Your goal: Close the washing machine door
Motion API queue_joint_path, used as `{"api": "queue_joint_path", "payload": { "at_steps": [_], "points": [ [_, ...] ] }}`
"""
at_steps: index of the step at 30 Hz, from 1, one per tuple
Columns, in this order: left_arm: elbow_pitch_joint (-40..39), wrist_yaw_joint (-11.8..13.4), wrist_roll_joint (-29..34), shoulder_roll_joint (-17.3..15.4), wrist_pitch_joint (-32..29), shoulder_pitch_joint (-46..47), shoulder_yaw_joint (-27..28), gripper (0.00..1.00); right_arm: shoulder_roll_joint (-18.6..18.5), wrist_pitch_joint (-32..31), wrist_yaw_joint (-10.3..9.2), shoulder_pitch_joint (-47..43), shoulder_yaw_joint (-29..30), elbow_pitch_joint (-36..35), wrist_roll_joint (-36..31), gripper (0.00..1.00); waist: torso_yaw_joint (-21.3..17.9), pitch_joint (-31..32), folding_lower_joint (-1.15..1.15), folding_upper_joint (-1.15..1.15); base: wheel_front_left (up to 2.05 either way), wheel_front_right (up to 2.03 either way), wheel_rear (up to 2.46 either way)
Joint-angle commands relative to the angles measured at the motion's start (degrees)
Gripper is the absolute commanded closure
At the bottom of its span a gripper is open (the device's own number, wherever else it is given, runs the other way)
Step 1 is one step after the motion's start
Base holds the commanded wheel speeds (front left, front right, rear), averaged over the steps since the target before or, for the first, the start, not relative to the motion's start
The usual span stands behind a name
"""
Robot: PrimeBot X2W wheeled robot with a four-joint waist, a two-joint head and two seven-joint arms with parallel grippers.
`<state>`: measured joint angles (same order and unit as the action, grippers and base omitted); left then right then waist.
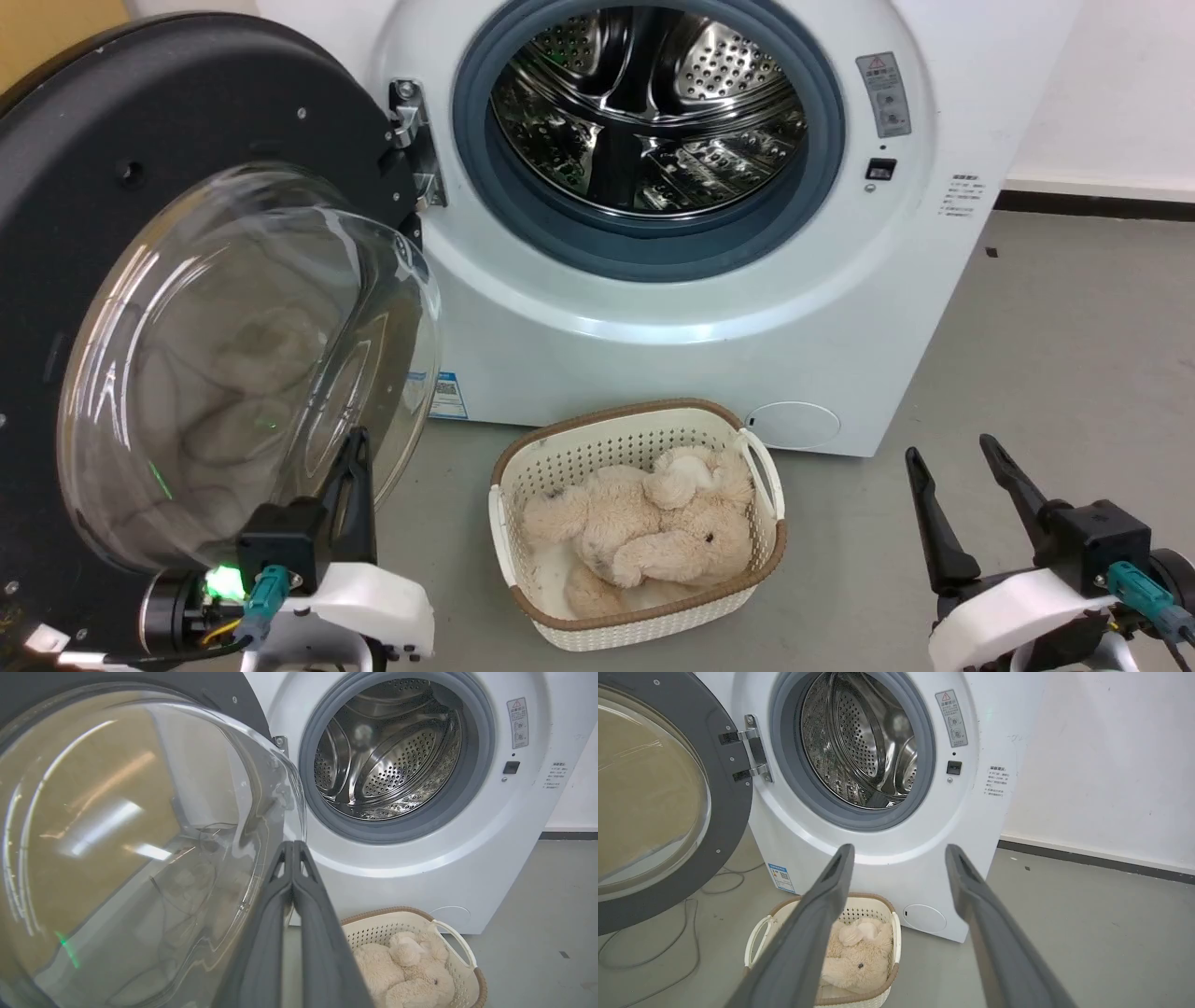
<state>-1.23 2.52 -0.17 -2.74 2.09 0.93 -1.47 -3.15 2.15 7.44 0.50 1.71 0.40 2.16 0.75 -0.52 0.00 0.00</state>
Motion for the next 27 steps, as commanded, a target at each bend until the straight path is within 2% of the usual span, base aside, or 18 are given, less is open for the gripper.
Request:
{"api": "queue_joint_path", "payload": {
  "at_steps": [1,15,27],
  "points": [
    [-0.73,0.62,0.05,-0.28,0.56,0.87,-0.27,1.0,0.05,0.55,0.01,-0.14,0.33,0.1,0.9,0.0,0.24,-0.07,0.0,0.0,0.0,0.0,0.0],
    [-6.65,1.48,-0.89,-1.27,2.23,3.76,-0.01,1.0,0.08,2.22,0.01,-0.27,1.6,0.61,2.6,0.0,3.85,-0.71,0.0,0.0,0.0,0.0,0.0],
    [-12.12,-0.3,-4.36,-2.5,3.66,8.28,5.66,1.0,0.1,3.65,0.02,-0.4,3.01,1.03,3.81,0.0,7.98,-1.42,0.0,0.0,0.0,0.0,0.0]
  ]
}}
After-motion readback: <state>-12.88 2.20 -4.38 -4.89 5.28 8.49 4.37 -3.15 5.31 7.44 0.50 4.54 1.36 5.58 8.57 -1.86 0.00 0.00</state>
